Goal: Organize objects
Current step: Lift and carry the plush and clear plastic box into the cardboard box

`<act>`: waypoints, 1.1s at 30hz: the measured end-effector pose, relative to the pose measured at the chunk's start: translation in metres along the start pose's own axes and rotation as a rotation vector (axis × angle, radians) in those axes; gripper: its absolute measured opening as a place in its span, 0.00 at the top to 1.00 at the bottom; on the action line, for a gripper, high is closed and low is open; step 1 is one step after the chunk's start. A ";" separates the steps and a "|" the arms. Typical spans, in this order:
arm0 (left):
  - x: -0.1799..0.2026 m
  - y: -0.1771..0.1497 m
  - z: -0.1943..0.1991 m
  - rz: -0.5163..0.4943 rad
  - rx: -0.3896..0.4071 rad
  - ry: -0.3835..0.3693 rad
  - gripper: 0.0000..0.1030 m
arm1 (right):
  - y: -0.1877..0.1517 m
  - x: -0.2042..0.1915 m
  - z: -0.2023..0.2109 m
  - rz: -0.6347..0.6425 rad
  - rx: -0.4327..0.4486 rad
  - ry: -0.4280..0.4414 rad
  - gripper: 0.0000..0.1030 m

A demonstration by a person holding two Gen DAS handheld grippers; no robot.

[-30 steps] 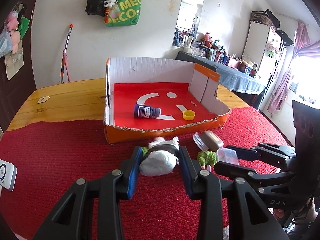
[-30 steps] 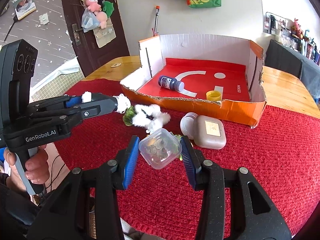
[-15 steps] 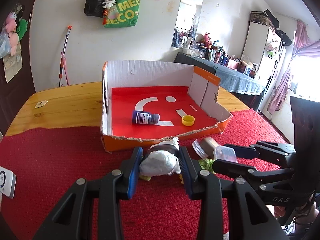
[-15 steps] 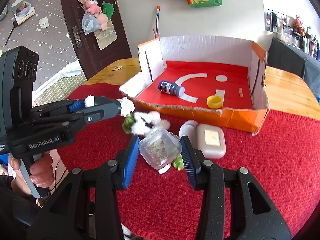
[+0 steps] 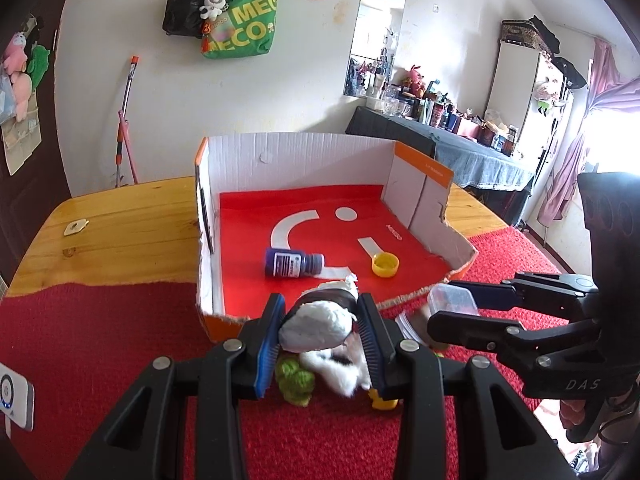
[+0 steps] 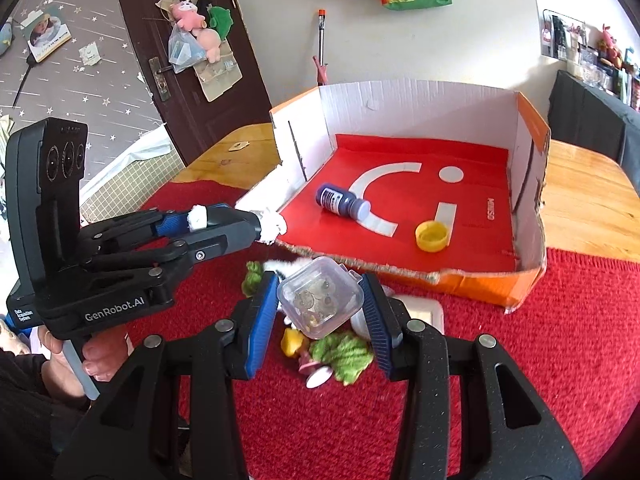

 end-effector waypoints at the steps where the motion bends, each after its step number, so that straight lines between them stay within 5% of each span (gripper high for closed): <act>1: -0.001 0.003 -0.002 -0.002 0.000 -0.001 0.62 | 0.002 0.001 -0.001 0.003 0.000 -0.001 0.61; 33: -0.012 0.010 -0.069 -0.017 -0.108 -0.018 0.62 | 0.021 0.046 -0.073 -0.053 -0.179 0.014 0.61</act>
Point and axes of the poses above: each gripper's, at about its wrist camera, not at the fingertips, and z roughly against the way its jaws point, x to its right, y to its top, the point moved 8 cm from there along -z, roughly the way its jaws point, and after that the axes turned 2 degrees about x, right-handed, at the moved point
